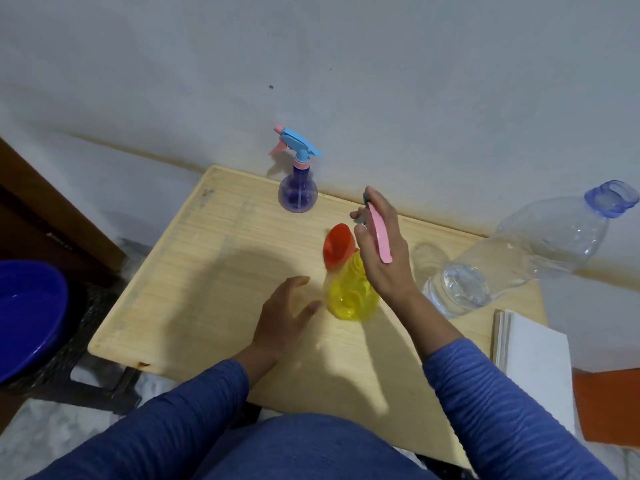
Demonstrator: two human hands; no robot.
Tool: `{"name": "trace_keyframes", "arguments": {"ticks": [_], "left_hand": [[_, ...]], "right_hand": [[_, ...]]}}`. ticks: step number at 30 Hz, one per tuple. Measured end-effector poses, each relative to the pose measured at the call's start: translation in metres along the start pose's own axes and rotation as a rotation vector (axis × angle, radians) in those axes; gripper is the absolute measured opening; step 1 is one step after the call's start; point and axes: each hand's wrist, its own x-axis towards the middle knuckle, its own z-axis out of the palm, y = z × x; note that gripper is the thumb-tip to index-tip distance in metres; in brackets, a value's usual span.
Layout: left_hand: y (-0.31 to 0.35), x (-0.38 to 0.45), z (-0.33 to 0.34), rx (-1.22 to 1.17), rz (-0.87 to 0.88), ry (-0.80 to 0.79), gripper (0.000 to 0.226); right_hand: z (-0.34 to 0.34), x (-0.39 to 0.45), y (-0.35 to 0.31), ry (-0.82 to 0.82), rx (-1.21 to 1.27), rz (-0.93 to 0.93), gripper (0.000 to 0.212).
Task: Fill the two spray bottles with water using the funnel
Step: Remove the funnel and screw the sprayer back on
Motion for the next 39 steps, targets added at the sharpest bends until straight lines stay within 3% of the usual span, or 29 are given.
{"name": "trace_keyframes", "arguments": {"ticks": [4, 8, 13, 18, 24, 34, 39], "left_hand": [[-0.016, -0.006, -0.012, 0.232, -0.098, 0.175, 0.04], [-0.029, -0.013, -0.018, 0.543, -0.368, 0.152, 0.057], [-0.031, -0.014, -0.007, 0.545, -0.595, 0.188, 0.067], [-0.033, -0.015, 0.001, 0.599, -0.596, 0.272, 0.065], [-0.037, -0.013, 0.005, 0.612, -0.615, 0.267, 0.066], [-0.037, -0.015, 0.006, 0.641, -0.633, 0.262, 0.066], [-0.037, -0.015, 0.007, 0.65, -0.631, 0.269, 0.065]], "right_hand": [[-0.023, 0.01, -0.011, -0.316, 0.165, 0.131, 0.04], [-0.018, 0.009, -0.002, -0.457, 0.534, 0.471, 0.045], [-0.005, 0.005, 0.021, -0.569, 0.669, 0.763, 0.048], [0.0, 0.004, 0.041, -0.66, 0.501, 0.766, 0.043], [0.006, 0.002, 0.058, -0.632, 0.512, 0.819, 0.032], [-0.001, -0.004, 0.063, -0.54, 0.484, 0.748, 0.043], [-0.008, -0.002, 0.062, -0.574, 0.449, 0.706, 0.045]]}}
